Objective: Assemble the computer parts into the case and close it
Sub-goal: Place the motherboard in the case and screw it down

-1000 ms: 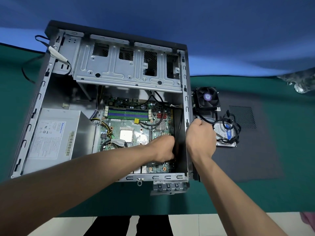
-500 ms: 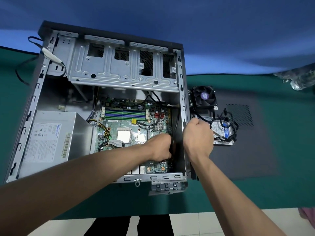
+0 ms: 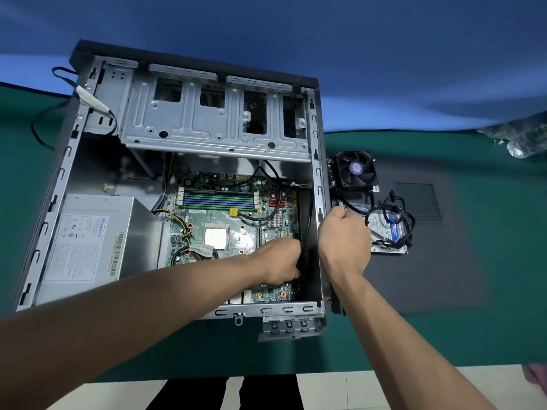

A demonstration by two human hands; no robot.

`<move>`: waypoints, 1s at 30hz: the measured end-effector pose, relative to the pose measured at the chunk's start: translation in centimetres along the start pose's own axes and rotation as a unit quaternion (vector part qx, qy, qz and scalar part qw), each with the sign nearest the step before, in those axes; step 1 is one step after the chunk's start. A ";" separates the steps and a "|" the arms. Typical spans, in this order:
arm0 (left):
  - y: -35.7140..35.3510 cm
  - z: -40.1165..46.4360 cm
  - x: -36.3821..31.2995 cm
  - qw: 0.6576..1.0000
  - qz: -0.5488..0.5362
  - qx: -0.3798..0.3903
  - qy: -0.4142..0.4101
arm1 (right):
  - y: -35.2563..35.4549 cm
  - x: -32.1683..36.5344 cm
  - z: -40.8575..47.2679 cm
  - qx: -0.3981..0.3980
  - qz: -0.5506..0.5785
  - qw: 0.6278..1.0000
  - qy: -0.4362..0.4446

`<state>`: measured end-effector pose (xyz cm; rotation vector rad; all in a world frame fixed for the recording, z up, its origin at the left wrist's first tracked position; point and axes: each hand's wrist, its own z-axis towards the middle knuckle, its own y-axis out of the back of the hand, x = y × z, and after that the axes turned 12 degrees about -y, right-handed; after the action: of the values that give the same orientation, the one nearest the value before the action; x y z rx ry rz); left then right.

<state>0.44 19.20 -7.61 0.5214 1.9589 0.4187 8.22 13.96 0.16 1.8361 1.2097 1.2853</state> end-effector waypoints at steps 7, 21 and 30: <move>0.2 0.5 0.5 0.998 -0.020 -0.052 -0.009 | -0.2 -0.2 -0.1 -0.007 0.002 1.000 0.002; 0.1 0.5 0.6 0.999 -0.038 -0.017 -0.008 | -0.1 0.0 0.0 -0.007 -0.001 1.000 0.009; -0.1 0.7 0.6 1.000 -0.018 -0.007 0.016 | -0.1 0.1 -0.1 0.006 0.007 1.000 0.004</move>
<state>0.82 19.49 -8.43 0.4719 1.9925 0.4190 8.15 14.06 0.17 1.8520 1.2129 1.2972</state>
